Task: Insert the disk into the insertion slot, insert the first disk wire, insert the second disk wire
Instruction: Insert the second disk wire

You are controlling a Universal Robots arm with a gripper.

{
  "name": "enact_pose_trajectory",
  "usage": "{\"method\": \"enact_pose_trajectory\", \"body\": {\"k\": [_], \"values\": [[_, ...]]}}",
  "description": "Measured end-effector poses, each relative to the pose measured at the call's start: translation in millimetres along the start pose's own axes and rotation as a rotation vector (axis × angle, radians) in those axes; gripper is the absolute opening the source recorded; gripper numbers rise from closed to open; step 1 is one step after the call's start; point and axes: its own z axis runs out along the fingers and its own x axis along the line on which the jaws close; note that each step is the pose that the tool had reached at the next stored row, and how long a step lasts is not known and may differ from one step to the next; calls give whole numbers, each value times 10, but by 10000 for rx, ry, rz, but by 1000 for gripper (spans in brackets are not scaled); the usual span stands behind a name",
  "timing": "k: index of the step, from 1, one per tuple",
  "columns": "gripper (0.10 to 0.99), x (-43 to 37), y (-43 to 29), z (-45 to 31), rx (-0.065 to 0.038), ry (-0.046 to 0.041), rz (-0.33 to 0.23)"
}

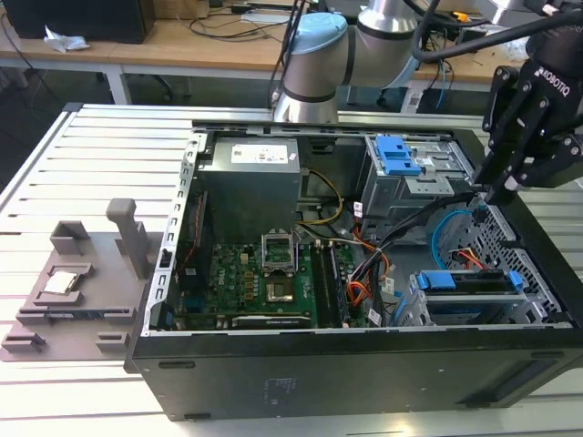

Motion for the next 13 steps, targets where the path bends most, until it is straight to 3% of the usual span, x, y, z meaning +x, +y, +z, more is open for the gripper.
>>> {"method": "enact_pose_trajectory", "body": {"k": [3,9,13], "values": [[361,-17,-3,0,-1,15,-400],[361,-18,-3,0,-5,75,-1937],[361,-18,-3,0,-10,134,-3461]]}}
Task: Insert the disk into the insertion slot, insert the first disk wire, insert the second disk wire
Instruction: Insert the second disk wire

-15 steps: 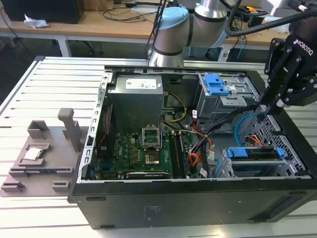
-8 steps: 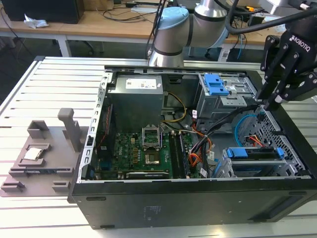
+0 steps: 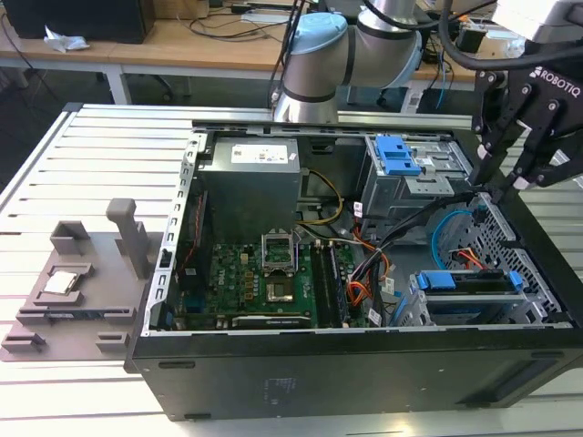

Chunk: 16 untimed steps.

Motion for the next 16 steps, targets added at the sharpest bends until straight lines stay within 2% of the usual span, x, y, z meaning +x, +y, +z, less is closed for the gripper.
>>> {"method": "enact_pose_trajectory", "body": {"k": [3,7,10,12,14,16], "values": [[361,0,-5,8,-4,41,-983],[361,-12,-40,68,-13,71,-1182],[361,-75,-75,168,-17,87,-1366],[361,-101,-86,212,-18,87,-1323],[361,-101,-94,270,-23,84,-914],[361,-100,-112,318,-59,159,-551]]}}
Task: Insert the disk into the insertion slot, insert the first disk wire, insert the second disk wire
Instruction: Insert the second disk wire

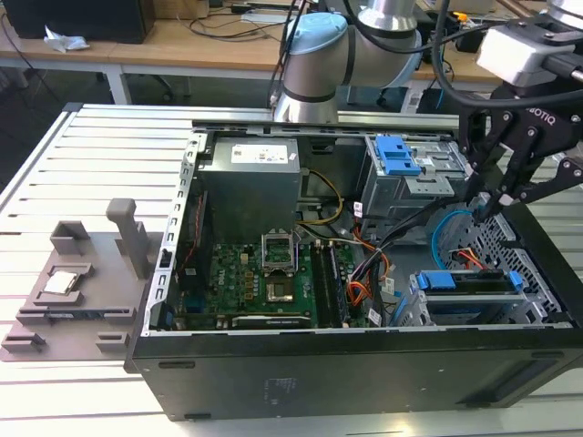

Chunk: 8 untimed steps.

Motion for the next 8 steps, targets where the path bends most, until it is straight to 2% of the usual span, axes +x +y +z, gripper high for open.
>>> {"method": "enact_pose_trajectory", "body": {"k": [2,4,8], "values": [[361,-3,-15,25,-33,71,123],[361,-22,-35,78,-86,194,233],[361,-35,-43,141,-115,267,249]]}}
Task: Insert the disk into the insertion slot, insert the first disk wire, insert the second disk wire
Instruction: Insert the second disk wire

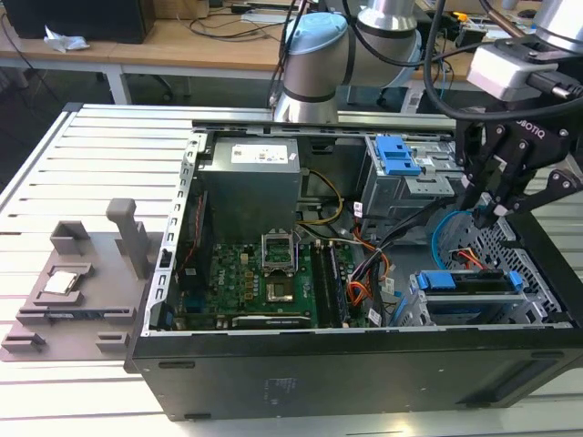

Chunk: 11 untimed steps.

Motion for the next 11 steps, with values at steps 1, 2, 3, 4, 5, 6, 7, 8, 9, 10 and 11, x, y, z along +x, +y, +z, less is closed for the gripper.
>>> {"method": "enact_pose_trajectory", "body": {"k": [1,2,3,4,5,6,7,8,9,10,11], "values": [[361,0,0,0,-2,6,0],[361,1,0,-1,-4,10,0],[361,1,0,0,-4,11,0],[361,1,0,1,-4,12,0],[345,1,0,1,-6,14,0],[278,1,0,1,-6,16,0],[278,1,0,1,-7,19,1],[165,1,0,0,-9,26,1],[161,1,0,1,-11,27,1],[161,1,0,0,-12,30,1],[161,1,0,1,-12,32,1]]}}
